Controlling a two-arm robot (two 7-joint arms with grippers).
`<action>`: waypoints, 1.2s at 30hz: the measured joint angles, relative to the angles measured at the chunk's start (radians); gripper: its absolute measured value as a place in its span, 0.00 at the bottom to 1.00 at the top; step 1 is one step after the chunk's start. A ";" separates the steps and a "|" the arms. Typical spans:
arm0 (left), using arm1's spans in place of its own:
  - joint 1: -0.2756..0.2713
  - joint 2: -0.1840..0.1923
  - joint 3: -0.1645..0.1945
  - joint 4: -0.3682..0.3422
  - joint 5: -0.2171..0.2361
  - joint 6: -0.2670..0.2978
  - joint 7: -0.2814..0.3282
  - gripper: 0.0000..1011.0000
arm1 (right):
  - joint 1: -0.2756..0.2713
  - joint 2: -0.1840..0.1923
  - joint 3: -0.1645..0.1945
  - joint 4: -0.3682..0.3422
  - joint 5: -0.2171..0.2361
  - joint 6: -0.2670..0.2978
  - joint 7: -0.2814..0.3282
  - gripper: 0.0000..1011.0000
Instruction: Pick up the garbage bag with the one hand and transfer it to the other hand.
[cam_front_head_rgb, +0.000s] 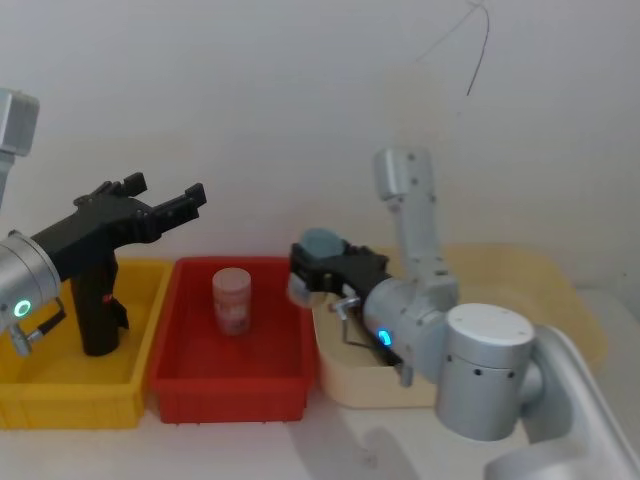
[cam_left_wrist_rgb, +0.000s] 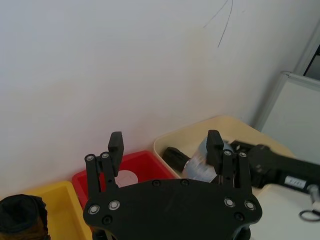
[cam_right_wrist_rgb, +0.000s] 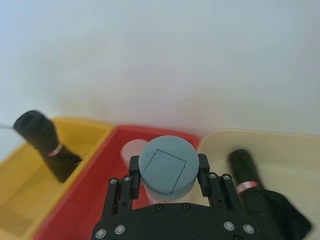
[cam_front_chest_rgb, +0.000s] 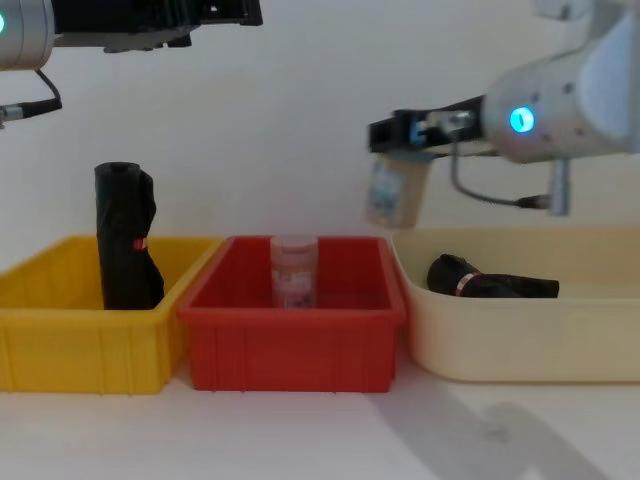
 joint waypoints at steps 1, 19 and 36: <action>0.000 0.000 0.000 0.000 0.000 0.000 0.000 0.99 | -0.008 0.005 0.011 -0.016 0.000 0.000 -0.004 0.64; 0.000 0.000 0.000 0.000 0.000 0.000 0.000 0.99 | -0.115 0.061 0.101 -0.090 -0.057 -0.134 -0.066 0.64; 0.000 0.000 0.001 0.000 0.000 0.000 0.000 0.99 | -0.176 0.072 0.096 -0.041 -0.090 -0.353 -0.055 0.99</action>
